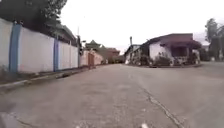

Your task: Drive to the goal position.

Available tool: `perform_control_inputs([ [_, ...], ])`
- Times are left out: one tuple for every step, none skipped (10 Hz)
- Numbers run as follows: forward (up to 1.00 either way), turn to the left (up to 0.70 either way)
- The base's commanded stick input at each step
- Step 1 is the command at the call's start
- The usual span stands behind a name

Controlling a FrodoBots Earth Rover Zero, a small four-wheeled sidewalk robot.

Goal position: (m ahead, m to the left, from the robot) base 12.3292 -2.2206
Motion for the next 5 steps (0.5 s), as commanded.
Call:
perform_control_inputs([
  [1.0,0.0],
  [1.0,0.0],
  [1.0,0.0],
  [1.0,0.0],
  [1.0,0.0],
])
